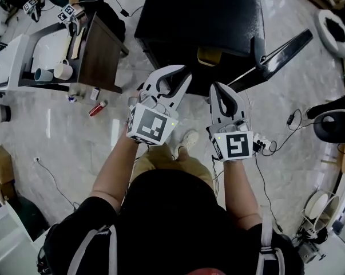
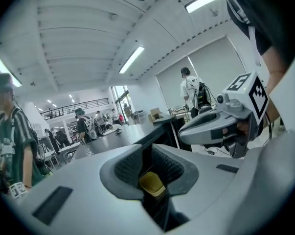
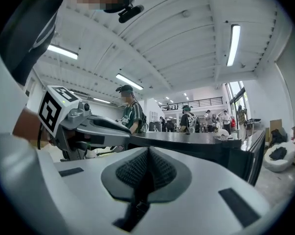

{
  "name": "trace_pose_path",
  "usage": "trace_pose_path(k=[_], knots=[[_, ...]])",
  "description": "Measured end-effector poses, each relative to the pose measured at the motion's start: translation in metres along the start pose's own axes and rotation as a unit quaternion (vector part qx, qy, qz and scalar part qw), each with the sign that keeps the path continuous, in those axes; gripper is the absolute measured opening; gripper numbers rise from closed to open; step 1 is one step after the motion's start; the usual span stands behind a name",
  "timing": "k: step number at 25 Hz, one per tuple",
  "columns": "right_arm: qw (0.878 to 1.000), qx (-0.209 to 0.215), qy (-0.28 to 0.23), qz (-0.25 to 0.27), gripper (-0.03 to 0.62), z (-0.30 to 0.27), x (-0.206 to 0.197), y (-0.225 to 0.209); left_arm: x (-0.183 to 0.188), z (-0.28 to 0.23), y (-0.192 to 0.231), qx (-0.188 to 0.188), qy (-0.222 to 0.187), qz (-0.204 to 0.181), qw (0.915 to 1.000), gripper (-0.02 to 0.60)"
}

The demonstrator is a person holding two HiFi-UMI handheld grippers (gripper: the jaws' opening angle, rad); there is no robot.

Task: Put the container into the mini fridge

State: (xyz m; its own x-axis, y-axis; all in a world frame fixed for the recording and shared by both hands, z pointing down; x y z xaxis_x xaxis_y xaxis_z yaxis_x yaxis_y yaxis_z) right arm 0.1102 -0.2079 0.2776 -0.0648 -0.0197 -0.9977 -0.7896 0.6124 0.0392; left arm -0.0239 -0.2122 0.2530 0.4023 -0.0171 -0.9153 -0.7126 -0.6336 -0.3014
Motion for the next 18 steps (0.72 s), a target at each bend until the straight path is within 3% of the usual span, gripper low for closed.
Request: trace_pose_path(k=[6, 13, 18], knots=[[1.000, -0.008, -0.016, 0.021, 0.037, -0.003, 0.029, 0.017, 0.029, 0.029, 0.014, 0.024, -0.052, -0.009, 0.9983, 0.069], [0.998, -0.043, -0.026, 0.027, 0.037, 0.002, 0.056, 0.046, 0.040, 0.063, 0.018, -0.015, -0.104, 0.006, 0.9945, 0.067], [0.997, -0.056, -0.031, 0.038, 0.037, 0.009, 0.073, 0.076, 0.047, 0.104, 0.032, 0.029, -0.133, -0.008, 0.9906, 0.025]])
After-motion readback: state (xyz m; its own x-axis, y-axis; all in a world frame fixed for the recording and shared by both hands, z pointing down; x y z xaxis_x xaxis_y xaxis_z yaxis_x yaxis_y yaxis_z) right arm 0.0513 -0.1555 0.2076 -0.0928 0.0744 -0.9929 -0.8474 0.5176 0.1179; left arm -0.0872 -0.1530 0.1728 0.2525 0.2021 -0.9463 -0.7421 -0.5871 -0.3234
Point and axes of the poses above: the fingertips, and each gripper's own axes: z backward along the fingers, y to its left, x out of its top, the point moved 6 cm from there along z, backward along the fingers, and after that the axes turned 6 degrees about -x, right-handed, at the moved point
